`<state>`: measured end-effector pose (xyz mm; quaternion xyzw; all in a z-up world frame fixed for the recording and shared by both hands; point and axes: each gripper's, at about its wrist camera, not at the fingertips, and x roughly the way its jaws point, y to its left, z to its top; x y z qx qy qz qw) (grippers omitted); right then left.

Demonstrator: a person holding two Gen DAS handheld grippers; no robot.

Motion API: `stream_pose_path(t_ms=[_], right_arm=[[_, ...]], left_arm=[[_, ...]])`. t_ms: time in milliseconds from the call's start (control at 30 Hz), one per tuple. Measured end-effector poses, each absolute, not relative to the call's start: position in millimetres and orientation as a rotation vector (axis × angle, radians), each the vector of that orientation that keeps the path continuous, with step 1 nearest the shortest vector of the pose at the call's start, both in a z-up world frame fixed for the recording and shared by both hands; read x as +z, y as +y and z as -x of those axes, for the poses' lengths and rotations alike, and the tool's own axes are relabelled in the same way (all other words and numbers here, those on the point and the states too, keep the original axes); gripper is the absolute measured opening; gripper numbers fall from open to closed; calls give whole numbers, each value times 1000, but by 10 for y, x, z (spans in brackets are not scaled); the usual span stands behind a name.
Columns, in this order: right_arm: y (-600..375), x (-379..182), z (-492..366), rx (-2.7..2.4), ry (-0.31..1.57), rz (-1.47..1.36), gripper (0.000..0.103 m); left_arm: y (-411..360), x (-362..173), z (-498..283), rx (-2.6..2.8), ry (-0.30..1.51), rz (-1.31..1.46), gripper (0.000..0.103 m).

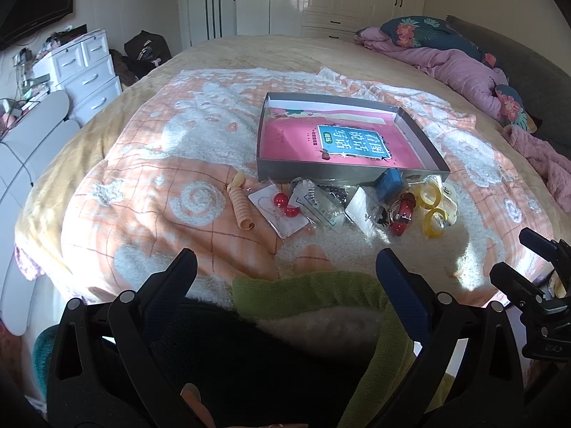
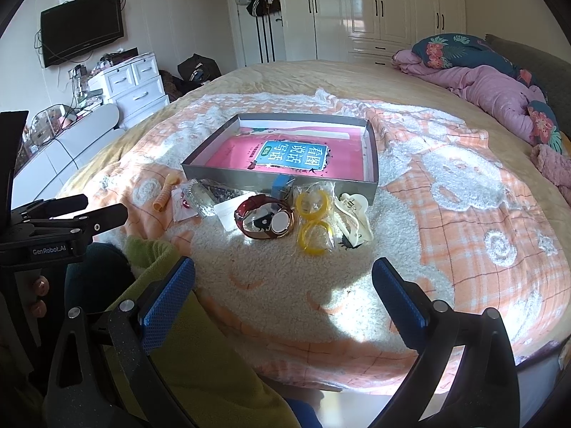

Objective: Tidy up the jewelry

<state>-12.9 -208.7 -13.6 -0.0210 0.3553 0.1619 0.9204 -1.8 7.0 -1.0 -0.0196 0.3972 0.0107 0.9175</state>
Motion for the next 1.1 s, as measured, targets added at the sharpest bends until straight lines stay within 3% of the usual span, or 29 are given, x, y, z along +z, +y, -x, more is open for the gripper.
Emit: stream_pose_path(t_ms=[1100], right_arm=[[-2682, -431, -710, 229, 766, -14, 99]], left_arm=[[813, -620, -772, 122, 1010, 174, 92]])
